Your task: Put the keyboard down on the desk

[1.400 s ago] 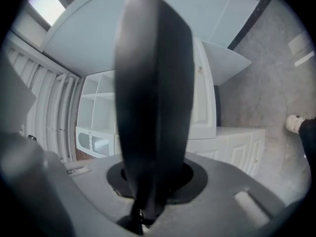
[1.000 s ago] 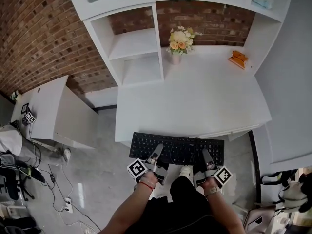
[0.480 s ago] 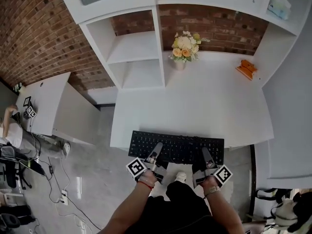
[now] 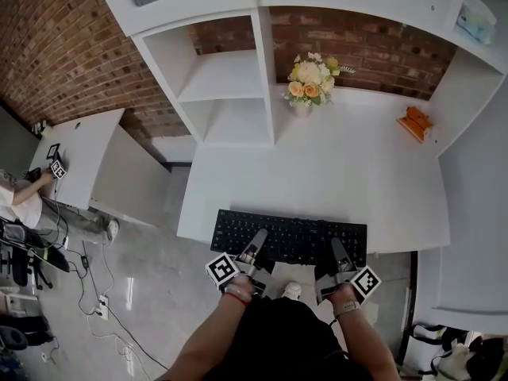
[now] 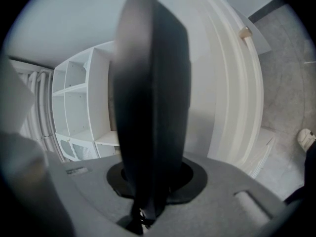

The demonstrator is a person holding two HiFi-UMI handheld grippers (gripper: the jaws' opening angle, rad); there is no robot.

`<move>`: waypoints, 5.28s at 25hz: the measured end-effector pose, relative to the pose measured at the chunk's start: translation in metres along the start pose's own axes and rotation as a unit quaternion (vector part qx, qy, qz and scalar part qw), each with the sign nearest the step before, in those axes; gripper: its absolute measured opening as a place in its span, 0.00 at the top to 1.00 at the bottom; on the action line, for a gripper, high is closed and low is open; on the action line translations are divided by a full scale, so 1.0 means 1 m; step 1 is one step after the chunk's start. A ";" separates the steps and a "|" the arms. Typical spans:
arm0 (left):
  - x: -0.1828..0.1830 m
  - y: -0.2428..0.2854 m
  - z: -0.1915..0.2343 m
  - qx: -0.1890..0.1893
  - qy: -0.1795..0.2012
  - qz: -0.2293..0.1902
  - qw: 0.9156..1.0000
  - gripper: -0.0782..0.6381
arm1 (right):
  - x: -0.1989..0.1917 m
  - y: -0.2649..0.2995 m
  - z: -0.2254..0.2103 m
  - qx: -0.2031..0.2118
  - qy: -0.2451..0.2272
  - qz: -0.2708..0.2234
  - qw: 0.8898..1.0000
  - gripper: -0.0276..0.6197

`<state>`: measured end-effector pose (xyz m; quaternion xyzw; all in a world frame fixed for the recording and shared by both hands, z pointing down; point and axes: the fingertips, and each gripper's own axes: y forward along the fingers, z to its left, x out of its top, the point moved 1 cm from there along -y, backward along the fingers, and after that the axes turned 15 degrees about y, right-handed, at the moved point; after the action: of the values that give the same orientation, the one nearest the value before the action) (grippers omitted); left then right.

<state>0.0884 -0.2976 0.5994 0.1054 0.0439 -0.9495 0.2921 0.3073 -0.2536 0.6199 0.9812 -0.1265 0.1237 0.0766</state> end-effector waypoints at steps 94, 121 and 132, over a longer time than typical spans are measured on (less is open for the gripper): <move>-0.005 0.068 0.030 0.113 0.394 0.382 0.828 0.89 | 0.005 0.080 0.018 -0.142 -0.157 0.211 0.954 0.64; 0.064 0.068 -0.017 0.055 0.488 0.215 0.844 0.89 | -0.010 0.081 0.082 -0.053 -0.518 0.182 0.834 0.96; 0.120 0.059 -0.091 0.022 0.605 0.059 0.794 0.89 | -0.021 0.075 0.175 0.033 -0.709 0.058 0.702 0.96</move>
<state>0.0404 -0.3982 0.4828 0.6671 0.1848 -0.6735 0.2593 0.3070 -0.3519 0.4554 0.7718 -0.1961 -0.6001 -0.0755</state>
